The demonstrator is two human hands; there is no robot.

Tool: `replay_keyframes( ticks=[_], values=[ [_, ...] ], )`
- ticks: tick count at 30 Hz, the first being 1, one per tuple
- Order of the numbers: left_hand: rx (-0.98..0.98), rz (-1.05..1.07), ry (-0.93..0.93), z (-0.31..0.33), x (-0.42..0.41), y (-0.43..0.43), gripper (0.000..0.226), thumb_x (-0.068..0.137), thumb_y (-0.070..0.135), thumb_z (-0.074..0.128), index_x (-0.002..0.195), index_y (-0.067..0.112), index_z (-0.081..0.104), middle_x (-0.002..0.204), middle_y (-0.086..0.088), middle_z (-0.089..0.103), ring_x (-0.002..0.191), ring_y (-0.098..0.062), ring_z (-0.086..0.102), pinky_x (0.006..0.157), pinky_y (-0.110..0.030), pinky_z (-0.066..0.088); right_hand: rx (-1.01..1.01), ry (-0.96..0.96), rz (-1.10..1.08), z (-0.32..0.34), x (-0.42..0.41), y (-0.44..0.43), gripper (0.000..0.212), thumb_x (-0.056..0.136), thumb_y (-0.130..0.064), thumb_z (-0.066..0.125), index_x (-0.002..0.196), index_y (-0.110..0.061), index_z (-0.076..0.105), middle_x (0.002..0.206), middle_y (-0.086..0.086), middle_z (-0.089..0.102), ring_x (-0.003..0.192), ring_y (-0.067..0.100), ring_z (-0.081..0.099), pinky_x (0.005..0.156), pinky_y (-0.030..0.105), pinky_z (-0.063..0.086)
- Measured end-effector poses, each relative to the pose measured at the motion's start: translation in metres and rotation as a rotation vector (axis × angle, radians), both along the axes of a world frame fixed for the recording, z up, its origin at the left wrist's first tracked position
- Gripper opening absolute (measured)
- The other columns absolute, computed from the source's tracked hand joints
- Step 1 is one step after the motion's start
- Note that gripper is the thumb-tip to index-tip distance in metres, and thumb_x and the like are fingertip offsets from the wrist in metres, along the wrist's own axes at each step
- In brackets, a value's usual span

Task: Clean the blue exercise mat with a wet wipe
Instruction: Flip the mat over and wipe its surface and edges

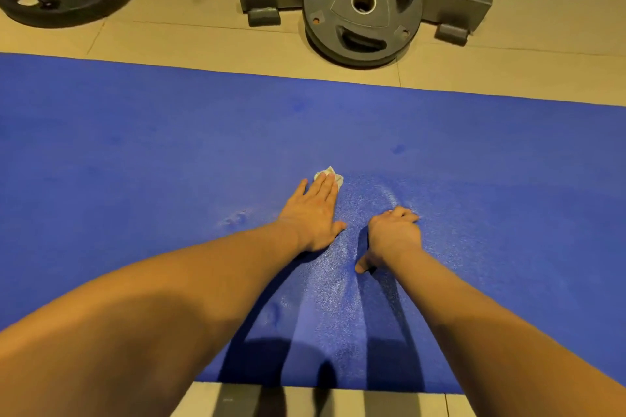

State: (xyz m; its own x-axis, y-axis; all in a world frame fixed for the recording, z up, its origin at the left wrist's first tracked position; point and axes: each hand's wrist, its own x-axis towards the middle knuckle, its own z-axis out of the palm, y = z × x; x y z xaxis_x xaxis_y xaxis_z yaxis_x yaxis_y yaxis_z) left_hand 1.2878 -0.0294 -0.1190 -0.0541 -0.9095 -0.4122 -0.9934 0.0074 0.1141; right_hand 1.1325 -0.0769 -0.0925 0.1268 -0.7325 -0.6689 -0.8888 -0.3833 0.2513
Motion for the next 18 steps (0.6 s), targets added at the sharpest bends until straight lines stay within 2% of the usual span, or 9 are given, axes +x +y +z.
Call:
replay_keyframes(
  ticks=[6, 10, 13, 16, 18],
  values=[
    [-0.027, 0.047, -0.004, -0.002, 0.011, 0.002, 0.093, 0.099, 0.072, 0.021, 0.162, 0.012, -0.012, 0.170, -0.007, -0.017, 0.157, -0.021, -0.016, 0.127, -0.049, -0.002, 0.012, -0.013, -0.014, 0.005, 0.000, -0.001, 0.129, 0.053, -0.072, 0.086, 0.151, -0.005, 0.035, 0.150, 0.041, 0.024, 0.140, 0.059, 0.027, 0.097, 0.053, 0.053],
    [-0.082, 0.193, 0.000, -0.003, 0.057, 0.033, 0.094, 0.098, 0.073, 0.024, 0.162, 0.015, -0.014, 0.170, -0.006, -0.018, 0.157, -0.019, -0.015, 0.128, -0.045, -0.001, -0.010, -0.032, -0.002, 0.008, -0.003, 0.003, 0.128, 0.052, -0.075, 0.084, 0.147, -0.001, 0.040, 0.149, 0.038, 0.029, 0.140, 0.057, 0.030, 0.097, 0.051, 0.053],
    [-0.074, 0.274, -0.014, -0.007, 0.085, 0.055, 0.093, 0.099, 0.071, 0.024, 0.161, 0.015, -0.017, 0.169, -0.005, -0.022, 0.156, -0.019, -0.019, 0.128, -0.043, -0.004, -0.020, -0.049, -0.001, 0.012, -0.004, 0.005, 0.130, 0.053, -0.075, 0.084, 0.148, 0.001, 0.037, 0.149, 0.039, 0.029, 0.140, 0.057, 0.030, 0.100, 0.051, 0.052],
    [-0.060, 0.334, 0.082, -0.008, 0.070, 0.047, 0.098, 0.098, 0.070, 0.030, 0.161, 0.010, -0.016, 0.167, -0.010, -0.024, 0.155, -0.023, -0.021, 0.128, -0.042, -0.007, -0.037, -0.051, 0.002, 0.016, -0.004, 0.008, 0.133, 0.053, -0.075, 0.083, 0.150, 0.002, 0.033, 0.148, 0.038, 0.030, 0.140, 0.056, 0.031, 0.103, 0.050, 0.051],
    [-0.044, 0.272, 0.137, -0.011, 0.041, 0.032, 0.099, 0.098, 0.069, 0.033, 0.161, 0.008, -0.015, 0.167, -0.011, -0.024, 0.155, -0.024, -0.022, 0.128, -0.041, -0.007, -0.038, -0.047, -0.009, 0.018, -0.003, 0.008, 0.136, 0.053, -0.075, 0.083, 0.151, 0.004, 0.030, 0.149, 0.038, 0.029, 0.141, 0.055, 0.030, 0.105, 0.051, 0.049]
  ],
)
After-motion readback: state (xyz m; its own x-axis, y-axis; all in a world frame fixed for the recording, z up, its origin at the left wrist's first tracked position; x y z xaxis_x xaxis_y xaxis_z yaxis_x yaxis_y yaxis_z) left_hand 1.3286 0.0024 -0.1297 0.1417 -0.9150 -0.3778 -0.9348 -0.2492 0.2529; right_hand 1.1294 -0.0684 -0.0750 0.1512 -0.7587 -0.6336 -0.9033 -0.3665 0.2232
